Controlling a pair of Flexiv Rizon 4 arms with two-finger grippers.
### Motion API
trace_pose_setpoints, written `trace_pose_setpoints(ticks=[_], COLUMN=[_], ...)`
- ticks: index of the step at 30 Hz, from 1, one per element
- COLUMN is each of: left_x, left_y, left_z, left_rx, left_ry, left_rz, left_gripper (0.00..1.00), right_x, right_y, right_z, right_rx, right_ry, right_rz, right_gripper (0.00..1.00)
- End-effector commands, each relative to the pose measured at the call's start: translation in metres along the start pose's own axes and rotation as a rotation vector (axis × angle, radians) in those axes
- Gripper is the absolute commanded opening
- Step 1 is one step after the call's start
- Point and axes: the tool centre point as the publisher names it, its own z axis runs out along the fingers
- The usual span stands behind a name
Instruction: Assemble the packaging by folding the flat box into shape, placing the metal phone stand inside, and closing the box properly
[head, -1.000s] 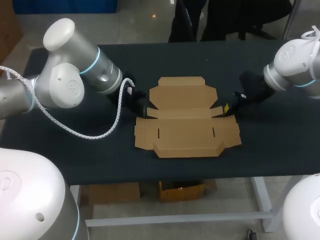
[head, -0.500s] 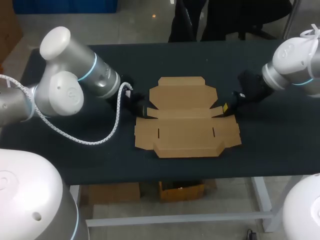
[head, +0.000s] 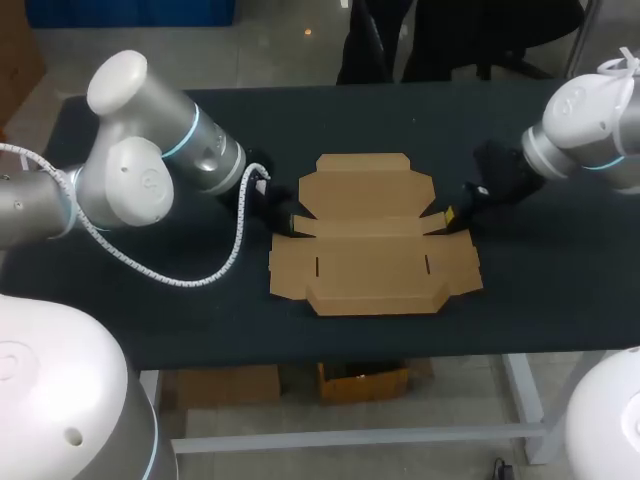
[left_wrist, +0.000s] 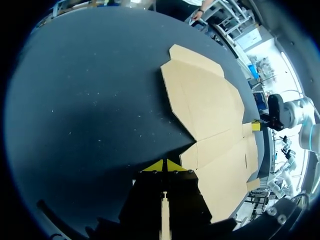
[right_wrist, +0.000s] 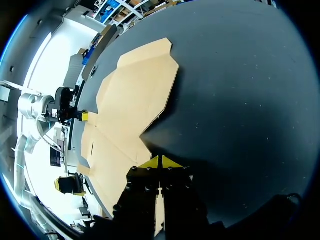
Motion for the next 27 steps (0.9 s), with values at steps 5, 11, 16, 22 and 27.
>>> trace_pose_setpoints(ticks=[5, 11, 16, 22, 27], left_x=[0.002, 0.009, 0.012, 0.016, 0.02], left_y=[-0.002, 0.0, 0.001, 0.002, 0.003], left_z=[0.002, -0.002, -0.003, -0.001, -0.001], left_rx=[-0.005, -0.001, 0.001, -0.009, -0.009], left_ry=[0.005, 0.008, 0.009, 0.007, 0.0], left_rz=[-0.004, 0.011, 0.021, 0.033, 0.049], left_gripper=[0.0, 0.0, 0.0, 0.0, 0.0], right_x=[0.002, 0.005, 0.008, 0.012, 0.015], right_y=[0.0, 0.0, -0.002, -0.007, -0.009], right_z=[0.0, -0.001, -0.001, -0.002, -0.003], right_rx=[0.004, 0.0, -0.004, -0.007, -0.012], right_ry=[0.007, 0.008, 0.008, -0.001, -0.007], right_rz=[-0.004, -0.008, -0.01, -0.011, -0.014], right_gripper=[0.0, 0.0, 0.0, 0.0, 0.0])
